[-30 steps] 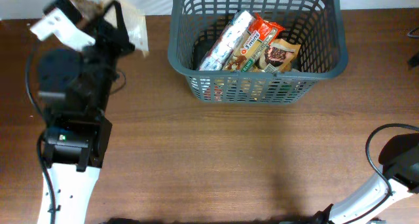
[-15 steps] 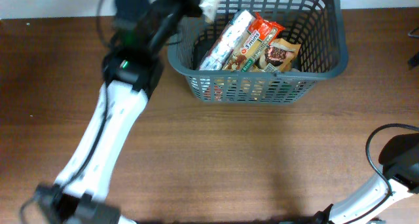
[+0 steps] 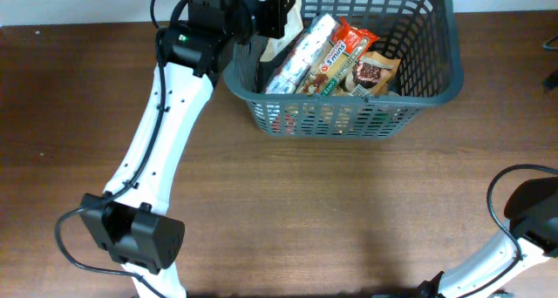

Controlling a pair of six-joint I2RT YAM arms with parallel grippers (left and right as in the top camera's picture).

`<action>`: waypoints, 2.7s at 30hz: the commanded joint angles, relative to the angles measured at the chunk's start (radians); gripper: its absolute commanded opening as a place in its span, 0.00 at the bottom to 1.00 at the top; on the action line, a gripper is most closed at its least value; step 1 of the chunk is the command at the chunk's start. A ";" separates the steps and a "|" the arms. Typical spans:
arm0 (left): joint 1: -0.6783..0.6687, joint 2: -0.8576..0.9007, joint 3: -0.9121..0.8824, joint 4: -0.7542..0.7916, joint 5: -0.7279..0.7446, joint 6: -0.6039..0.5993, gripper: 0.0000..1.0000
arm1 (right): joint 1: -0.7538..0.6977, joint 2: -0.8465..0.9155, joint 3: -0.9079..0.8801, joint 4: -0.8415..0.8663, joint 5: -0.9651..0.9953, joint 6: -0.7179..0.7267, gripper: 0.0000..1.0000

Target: Pack container

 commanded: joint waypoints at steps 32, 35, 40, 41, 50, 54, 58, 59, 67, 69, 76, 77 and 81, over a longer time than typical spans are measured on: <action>0.048 0.103 0.367 -0.238 0.011 0.110 0.99 | 0.001 -0.013 -0.005 0.001 0.005 0.010 0.99; 0.081 0.046 0.414 -0.284 0.011 0.110 0.99 | 0.001 -0.013 -0.005 0.001 0.005 0.010 0.99; 0.146 -0.086 0.422 -0.423 0.011 0.203 0.99 | 0.001 -0.013 -0.005 0.001 0.005 0.010 0.99; 0.158 -0.112 0.422 -0.458 0.011 0.218 0.99 | 0.001 -0.013 -0.005 0.001 0.005 0.010 0.99; 0.200 -0.339 0.422 -0.820 -0.125 0.268 0.99 | 0.001 -0.013 -0.005 0.001 0.005 0.010 0.99; 0.200 -0.391 0.422 -0.978 -0.124 0.268 0.99 | 0.001 -0.013 -0.005 0.001 0.005 0.010 0.99; 0.200 -0.422 0.418 -1.096 -0.124 0.266 0.99 | 0.001 -0.013 -0.005 0.001 0.005 0.010 0.99; 0.200 -0.436 0.403 -1.096 -0.112 0.261 0.99 | 0.001 -0.013 -0.005 0.001 0.005 0.010 0.99; 0.200 -0.640 0.200 -1.096 -0.101 0.240 0.99 | 0.001 -0.013 -0.005 0.001 0.005 0.010 0.99; 0.200 -0.730 0.095 -1.096 -0.101 0.240 0.99 | 0.001 -0.013 -0.005 0.001 0.005 0.010 0.99; 0.200 -1.028 -0.188 -1.081 -0.101 0.167 0.99 | 0.001 -0.013 -0.005 0.001 0.005 0.010 0.99; 0.200 -1.052 -0.199 -1.081 -0.101 0.167 0.99 | 0.001 -0.013 -0.005 0.001 0.005 0.010 0.99; 0.200 -1.123 -0.206 -1.087 -0.082 0.168 0.99 | 0.001 -0.013 -0.005 0.001 0.005 0.010 0.99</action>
